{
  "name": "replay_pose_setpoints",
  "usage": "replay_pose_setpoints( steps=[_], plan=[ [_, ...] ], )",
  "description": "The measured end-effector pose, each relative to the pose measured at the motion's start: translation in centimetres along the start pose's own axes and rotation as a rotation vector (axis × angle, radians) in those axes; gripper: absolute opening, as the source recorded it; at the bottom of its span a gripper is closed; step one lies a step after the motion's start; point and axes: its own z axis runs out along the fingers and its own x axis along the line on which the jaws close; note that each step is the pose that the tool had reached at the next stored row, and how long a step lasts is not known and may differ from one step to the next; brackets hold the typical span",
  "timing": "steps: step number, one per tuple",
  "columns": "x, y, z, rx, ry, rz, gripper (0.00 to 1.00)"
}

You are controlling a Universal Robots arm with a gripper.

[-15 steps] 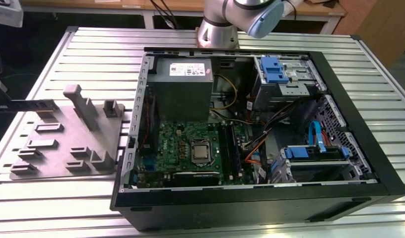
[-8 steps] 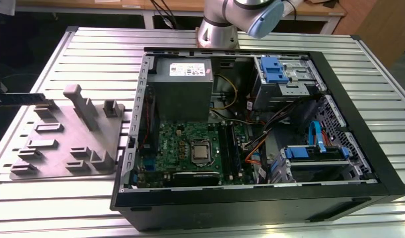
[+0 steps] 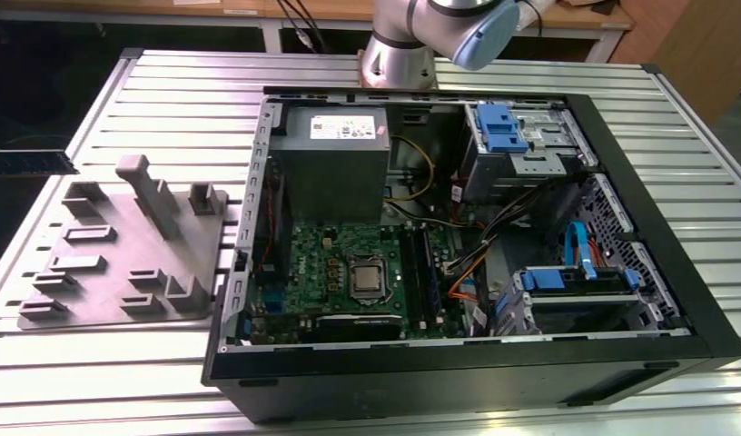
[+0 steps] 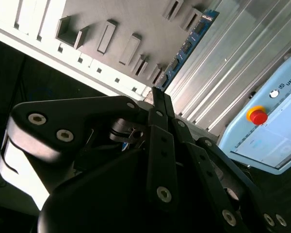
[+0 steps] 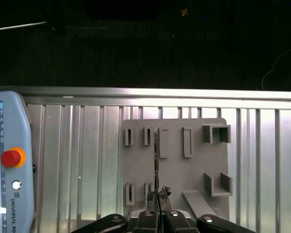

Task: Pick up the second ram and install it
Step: 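Pick up the second ram and move it above second insertion slot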

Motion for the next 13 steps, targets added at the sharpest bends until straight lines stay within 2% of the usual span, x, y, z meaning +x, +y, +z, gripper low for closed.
replay_pose_setpoints(
  steps=[6, 13],
  plan=[
    [0.0, 0.04, -1.1, 0.0, 0.0008, 0.0, 0.11],
    [0.0, 0.04, -1.13, 0.0, 0.002, 0.0, 0.11]
  ],
)
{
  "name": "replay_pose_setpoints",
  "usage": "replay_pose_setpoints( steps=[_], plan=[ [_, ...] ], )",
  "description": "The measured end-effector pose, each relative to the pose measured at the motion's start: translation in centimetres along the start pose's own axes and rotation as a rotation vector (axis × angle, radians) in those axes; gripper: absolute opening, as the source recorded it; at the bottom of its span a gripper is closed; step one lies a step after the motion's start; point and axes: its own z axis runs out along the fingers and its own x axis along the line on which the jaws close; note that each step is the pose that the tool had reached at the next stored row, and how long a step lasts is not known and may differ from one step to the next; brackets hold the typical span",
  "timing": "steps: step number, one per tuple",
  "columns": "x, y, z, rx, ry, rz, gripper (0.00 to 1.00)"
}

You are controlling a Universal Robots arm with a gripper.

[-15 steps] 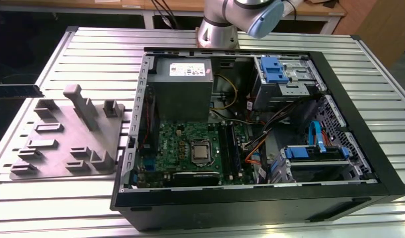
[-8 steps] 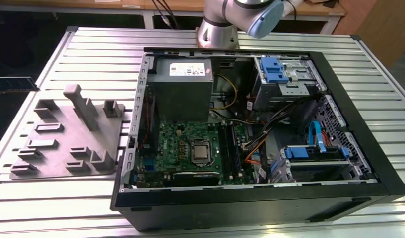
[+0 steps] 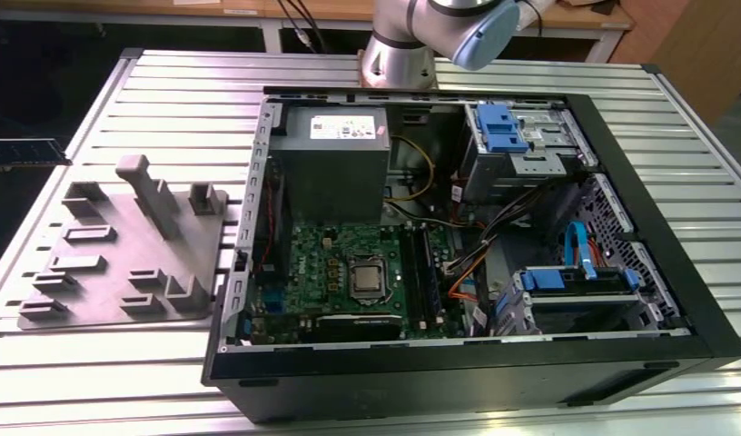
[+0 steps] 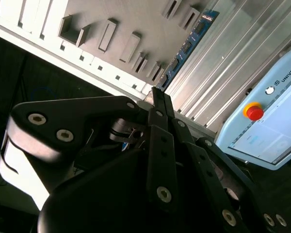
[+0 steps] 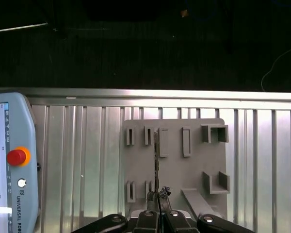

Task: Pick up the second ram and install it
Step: 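Pick up the second ram and move it above second insertion slot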

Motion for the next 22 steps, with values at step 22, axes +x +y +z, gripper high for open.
replay_pose_setpoints(
  steps=[22],
  plan=[
    [0.03, -4.7, -0.16, 0.0, 0.0, 0.0, 0.11]
  ],
)
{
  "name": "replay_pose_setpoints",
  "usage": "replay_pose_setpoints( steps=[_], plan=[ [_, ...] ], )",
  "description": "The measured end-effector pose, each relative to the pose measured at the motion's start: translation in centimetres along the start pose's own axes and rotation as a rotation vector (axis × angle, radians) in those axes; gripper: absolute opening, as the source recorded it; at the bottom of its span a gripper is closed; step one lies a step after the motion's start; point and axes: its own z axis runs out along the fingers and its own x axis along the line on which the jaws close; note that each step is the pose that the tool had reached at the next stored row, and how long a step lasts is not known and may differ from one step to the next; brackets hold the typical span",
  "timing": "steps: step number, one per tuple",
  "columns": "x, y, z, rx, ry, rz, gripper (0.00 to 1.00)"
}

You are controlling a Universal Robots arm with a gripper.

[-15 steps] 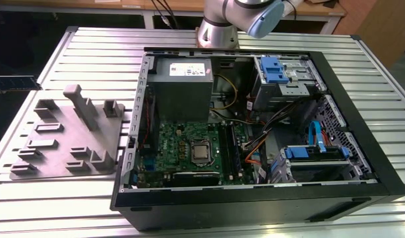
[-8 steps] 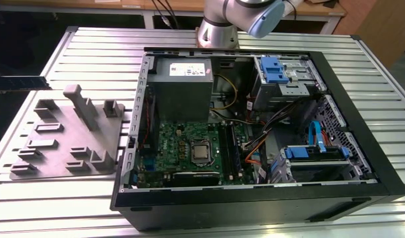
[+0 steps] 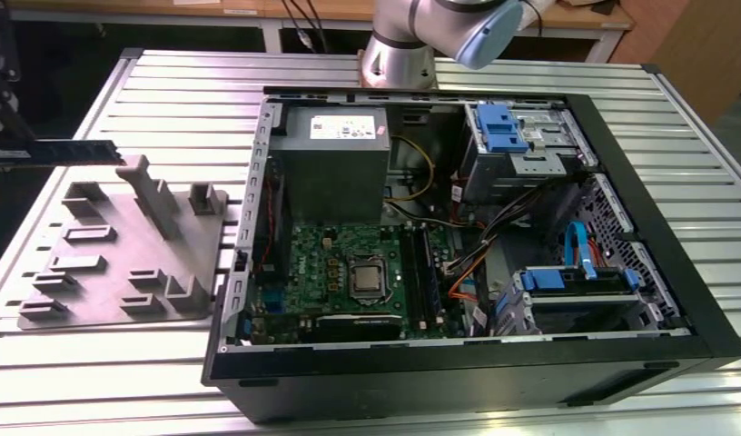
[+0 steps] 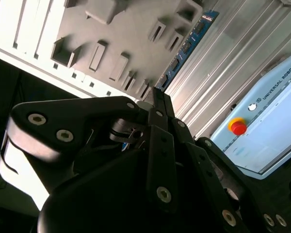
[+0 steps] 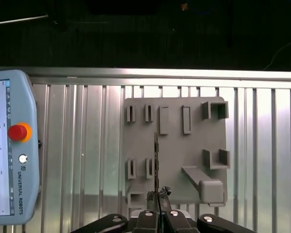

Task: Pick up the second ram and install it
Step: 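Pick up the second ram and move it above second insertion slot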

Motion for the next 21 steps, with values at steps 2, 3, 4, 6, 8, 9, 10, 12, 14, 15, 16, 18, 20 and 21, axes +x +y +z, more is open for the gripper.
replay_pose_setpoints(
  steps=[2, 3, 4, 6, 8, 9, 10, 12, 14, 15, 16, 18, 20, 21],
  plan=[
    [0.0, -0.63, -0.02, 0.0, 0.0, 0.0, 0.11],
    [0.0, -0.96, -0.04, 0.0, 0.0001, 0.0, 0.11],
    [0.01, -1.27, -0.05, -0.0001, 0.0001, 0.0, 0.11],
    [0.01, -1.96, -0.07, 0.0, 0.0, 0.0, 0.11],
    [0.02, -2.7, -0.1, -0.0001, 0.0, 0.0, 0.11],
    [0.02, -3.02, -0.11, -0.0001, 0.0001, 0.0, 0.11],
    [0.02, -3.33, -0.12, -0.0001, 0.0001, 0.0, 0.11],
    [0.02, -3.96, -0.14, 0.0, 0.0, 0.0, 0.11],
    [0.03, -4.59, -0.16, -0.0001, 0.0001, 0.0, 0.11],
    [0.03, -4.92, -0.18, 0.0, 0.0, 0.0, 0.11],
    [0.03, -5.25, -0.19, -0.0001, 0.0001, 0.0, 0.11],
    [0.03, -5.95, -0.2, -0.0001, 0.0, 0.0, 0.11],
    [0.04, -6.66, -0.22, -0.0001, 0.0, 0.0, 0.11],
    [0.04, -7.04, -0.24, -0.0001, 0.0, 0.0, 0.11]
  ],
)
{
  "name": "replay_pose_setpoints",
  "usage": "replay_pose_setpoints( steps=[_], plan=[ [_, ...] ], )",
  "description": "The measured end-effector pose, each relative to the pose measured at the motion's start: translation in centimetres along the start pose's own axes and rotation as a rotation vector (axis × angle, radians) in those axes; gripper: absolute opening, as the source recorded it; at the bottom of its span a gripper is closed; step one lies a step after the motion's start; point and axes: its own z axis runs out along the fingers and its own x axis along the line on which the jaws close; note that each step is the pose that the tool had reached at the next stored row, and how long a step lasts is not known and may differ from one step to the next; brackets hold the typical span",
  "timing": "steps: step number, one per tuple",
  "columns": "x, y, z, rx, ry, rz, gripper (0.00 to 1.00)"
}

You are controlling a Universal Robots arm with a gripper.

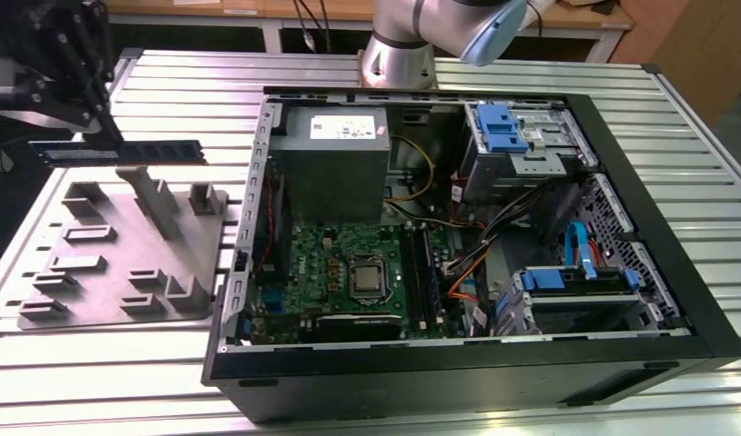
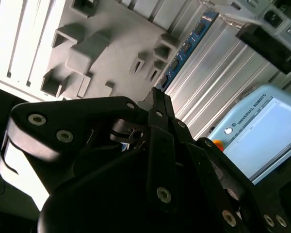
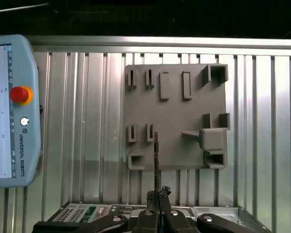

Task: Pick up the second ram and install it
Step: 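Pick up the second ram and move it above second insertion slot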

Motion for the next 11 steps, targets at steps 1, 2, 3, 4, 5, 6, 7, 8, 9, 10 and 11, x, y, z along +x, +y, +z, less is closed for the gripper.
replay_pose_setpoints(
  steps=[1, 2, 3, 4, 5, 6, 7, 8, 9, 10, 11],
  plan=[
    [0.0, -0.39, -0.01, 0.0, 0.0, 0.0, 0.11],
    [0.0, -0.81, -0.02, 0.0, 0.0, 0.0, 0.11],
    [0.0, -1.2, -0.03, -0.0001, 0.0, 0.0, 0.11],
    [0.01, -1.6, -0.04, 0.0, 0.0, 0.0, 0.11],
    [0.01, -2.01, -0.06, -0.0002, 0.0, 0.0, 0.11],
    [0.02, -2.41, -0.07, -0.0002, 0.0001, 0.0, 0.11],
    [0.02, -2.79, -0.07, -0.0002, 0.0, 0.0, 0.11],
    [0.02, -3.19, -0.08, -0.0001, -0.0001, 0.0, 0.11],
    [0.02, -3.59, -0.09, -0.0002, 0.0, 0.0, 0.11],
    [0.02, -4.0, -0.1, -0.0003, 0.0, 0.0, 0.11],
    [0.03, -4.41, -0.11, -0.0003, 0.0, 0.0, 0.11]
  ],
)
